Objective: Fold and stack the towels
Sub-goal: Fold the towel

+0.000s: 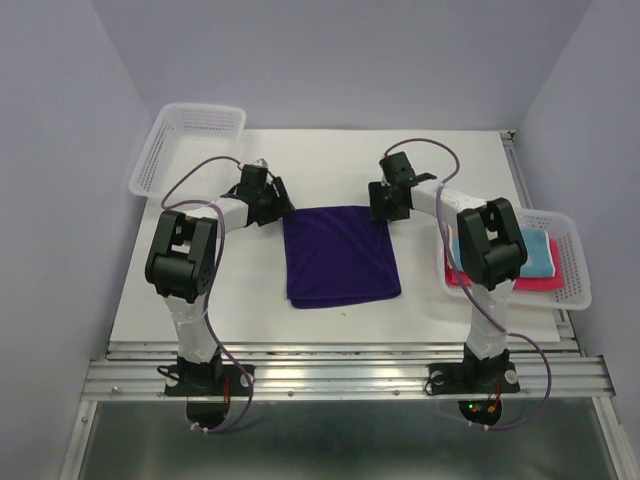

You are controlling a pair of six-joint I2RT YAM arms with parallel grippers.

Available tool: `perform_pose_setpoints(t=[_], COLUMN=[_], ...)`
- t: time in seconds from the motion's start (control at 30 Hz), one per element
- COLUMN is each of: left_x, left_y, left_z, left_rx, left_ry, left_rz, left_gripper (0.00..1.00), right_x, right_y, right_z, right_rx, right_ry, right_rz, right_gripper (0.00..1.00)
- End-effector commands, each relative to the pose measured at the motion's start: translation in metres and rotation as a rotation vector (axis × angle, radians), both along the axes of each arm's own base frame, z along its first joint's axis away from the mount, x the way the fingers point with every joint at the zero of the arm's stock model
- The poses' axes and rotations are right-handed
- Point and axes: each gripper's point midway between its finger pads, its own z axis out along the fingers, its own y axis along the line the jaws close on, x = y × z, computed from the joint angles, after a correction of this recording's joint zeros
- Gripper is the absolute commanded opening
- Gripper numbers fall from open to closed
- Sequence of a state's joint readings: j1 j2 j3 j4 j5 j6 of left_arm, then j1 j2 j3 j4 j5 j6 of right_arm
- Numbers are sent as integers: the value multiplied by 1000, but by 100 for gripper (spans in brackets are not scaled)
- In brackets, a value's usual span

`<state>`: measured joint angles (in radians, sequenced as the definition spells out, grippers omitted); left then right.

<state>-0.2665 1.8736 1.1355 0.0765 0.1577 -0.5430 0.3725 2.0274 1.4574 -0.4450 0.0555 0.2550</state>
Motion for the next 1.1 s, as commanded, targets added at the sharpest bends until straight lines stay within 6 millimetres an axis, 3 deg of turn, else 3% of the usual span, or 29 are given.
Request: perform_pose_setpoints(t=[0.0,0.17,0.33,0.4,0.43,0.53,0.63,0.73,0.9,1.07], left_x=[18,25,27,26,25,24,26,26,30,32], left_y=[1,0,-3,-5,-6,-9,-9,-3,3,2], left_z=[8,-4,-8,-10,-12,-14,-14,-13,-2,7], left_rx=[11,20,15,8,5,-7,-3,19,40,38], left_ry=[-26,-7,0,5,10,12,4,-9,-48,-68], left_rz=[-12,-17,-29,-35,-41,-57,-62,-40,-19,-20], left_gripper=[70,59,43,32,20,0,0,0,0,0], right_x=[28,39,42,40,40,42,45,51,65,68], right_y=[1,-6,-1,1,1,1,0,-2,-10,-9], right_z=[23,20,15,13,13,16,19,24,37,32], right_rx=[1,-11,28,42,42,40,25,6,-46,-46], right_ry=[-73,-82,-63,-51,-53,-65,-76,-96,-137,-134], right_rz=[-3,-22,4,15,16,25,34,43,74,116], right_gripper=[62,60,39,30,27,22,18,5,5,2])
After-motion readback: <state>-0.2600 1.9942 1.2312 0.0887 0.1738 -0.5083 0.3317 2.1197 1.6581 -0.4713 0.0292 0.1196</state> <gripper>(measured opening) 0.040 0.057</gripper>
